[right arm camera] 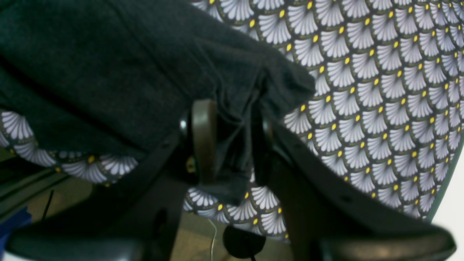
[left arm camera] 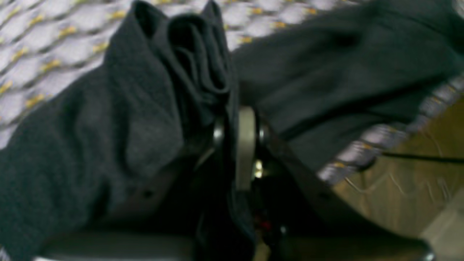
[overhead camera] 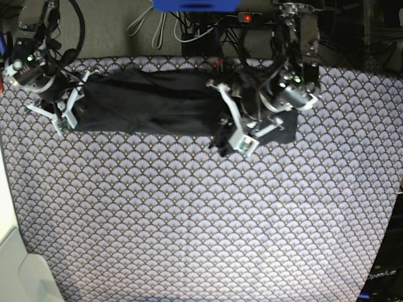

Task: Fold the T-shirt properly
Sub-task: 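Carry the strip end with the left gripper toward the right gripper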

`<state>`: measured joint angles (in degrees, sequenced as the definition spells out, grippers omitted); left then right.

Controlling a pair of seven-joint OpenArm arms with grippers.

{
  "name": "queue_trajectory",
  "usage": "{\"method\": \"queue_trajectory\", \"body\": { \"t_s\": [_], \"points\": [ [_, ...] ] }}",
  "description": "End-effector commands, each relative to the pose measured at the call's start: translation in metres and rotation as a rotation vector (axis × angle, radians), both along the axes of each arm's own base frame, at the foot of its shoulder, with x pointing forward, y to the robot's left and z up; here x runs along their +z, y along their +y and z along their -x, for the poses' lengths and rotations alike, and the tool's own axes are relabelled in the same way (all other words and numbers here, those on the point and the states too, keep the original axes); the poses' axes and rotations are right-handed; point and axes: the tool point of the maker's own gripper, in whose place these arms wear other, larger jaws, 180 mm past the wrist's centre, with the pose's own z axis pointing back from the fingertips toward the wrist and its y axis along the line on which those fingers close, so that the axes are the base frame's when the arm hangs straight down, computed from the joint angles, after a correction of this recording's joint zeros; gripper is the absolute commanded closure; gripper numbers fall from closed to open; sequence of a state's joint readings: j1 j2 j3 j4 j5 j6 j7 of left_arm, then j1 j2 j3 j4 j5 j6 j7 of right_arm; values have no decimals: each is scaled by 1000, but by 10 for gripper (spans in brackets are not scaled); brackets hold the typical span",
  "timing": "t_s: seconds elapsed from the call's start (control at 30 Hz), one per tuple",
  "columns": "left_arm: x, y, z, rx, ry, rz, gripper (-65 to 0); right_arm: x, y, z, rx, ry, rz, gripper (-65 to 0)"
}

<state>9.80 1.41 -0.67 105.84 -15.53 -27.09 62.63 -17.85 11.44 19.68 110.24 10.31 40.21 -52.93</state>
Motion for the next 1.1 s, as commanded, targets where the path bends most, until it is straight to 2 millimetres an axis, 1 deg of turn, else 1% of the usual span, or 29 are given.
{"method": "queue_trajectory", "body": {
  "t_s": [0.0,0.1,0.17,0.3,0.4,0.6,0.8,0.97,1.0,1.03,1.07],
  "points": [
    [10,-6,-7,-7,-43,9,-5,10,-4,-6,8,-35,15,-177],
    [11,-23,-3,-38,-46,13,-5,10,-6,-6,10,-35,21,-177],
    [12,-28,-3,-41,-48,13,-5,10,-6,-6,10,-35,21,-177],
    [21,-39,-9,-41,-61,42,-5,10,-6,-6,10,-35,21,-177],
    [24,-56,-4,-87,-66,50,-5,10,-6,-6,10,-35,21,-177],
    [25,-72,5,-145,-66,57,-5,10,-6,-6,10,-35,21,-177],
    [24,-71,5,-142,-66,53,-8,10,-6,-6,10,-35,21,-177],
    [19,-64,8,-162,-63,20,-18,10,-6,-6,10,-34,21,-177],
    [17,-62,9,-164,-60,15,-39,10,-6,-6,10,-34,21,-177],
    [16,-60,11,-166,-55,13,-76,10,-6,-6,10,-34,21,-177],
    [14,-57,12,-170,-45,1,-129,10,-6,-6,10,-34,21,-177]
  ]
}}
